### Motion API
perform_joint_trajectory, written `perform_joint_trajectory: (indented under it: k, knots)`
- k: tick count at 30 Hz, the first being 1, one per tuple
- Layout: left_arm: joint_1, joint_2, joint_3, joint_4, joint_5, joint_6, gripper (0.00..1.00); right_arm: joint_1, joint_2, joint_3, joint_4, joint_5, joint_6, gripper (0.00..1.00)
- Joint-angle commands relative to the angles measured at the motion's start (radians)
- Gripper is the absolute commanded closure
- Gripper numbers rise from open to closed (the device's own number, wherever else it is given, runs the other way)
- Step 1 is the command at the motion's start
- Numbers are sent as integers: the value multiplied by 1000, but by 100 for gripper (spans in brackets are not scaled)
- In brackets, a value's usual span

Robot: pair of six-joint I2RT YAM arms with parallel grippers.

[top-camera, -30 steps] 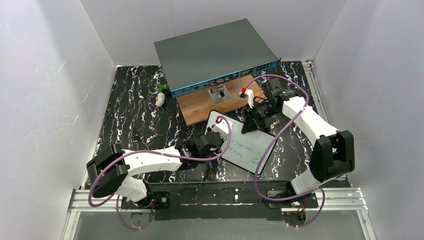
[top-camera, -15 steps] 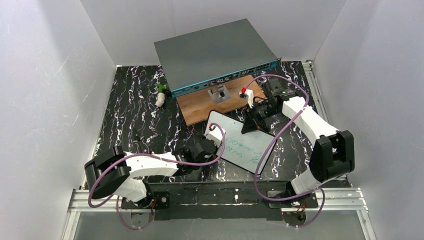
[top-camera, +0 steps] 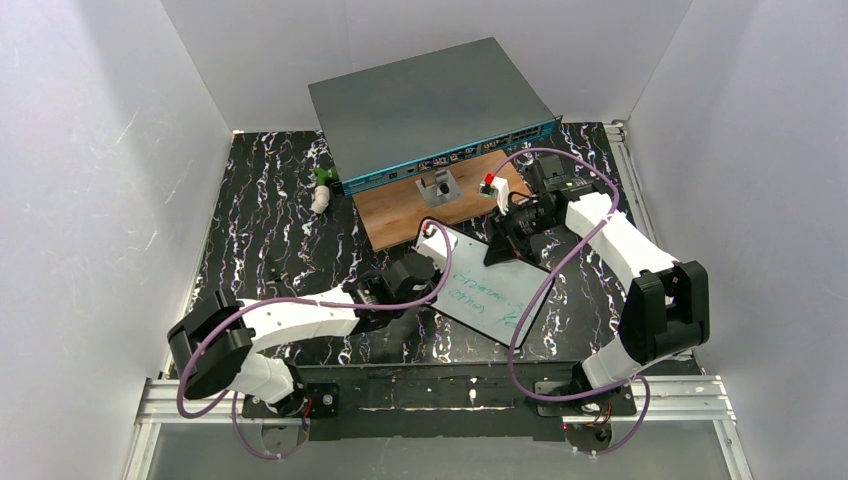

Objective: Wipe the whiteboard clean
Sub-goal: Erase the whiteboard at the center of the board.

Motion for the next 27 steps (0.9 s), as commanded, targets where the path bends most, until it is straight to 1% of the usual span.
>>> perform_joint_trajectory:
  k: [1,5,10,16,18,22,27]
  knots:
    - [18,5,73,36,-36,-35,100,24,5,1,-19,21,-79,99]
    - [11,22,89,-6,-17,-58,100,25,7,1,-19,20,-79,99]
    - [-66,71,76,-58,-86,-50,100,24,6,2,-19,21,-79,99]
    - [-126,123,46,-79,-142,-99,100,26,8,1,-19,18,-79,99]
    - [-128,124,45,-75,-150,-104,100,26,8,2,-19,19,-80,99]
    - [-126,89,69,-62,-180,-60,100,26,8,1,-19,20,-80,99]
    - [-55,20,110,-49,-138,-66,100,25,7,3,-19,19,-80,99]
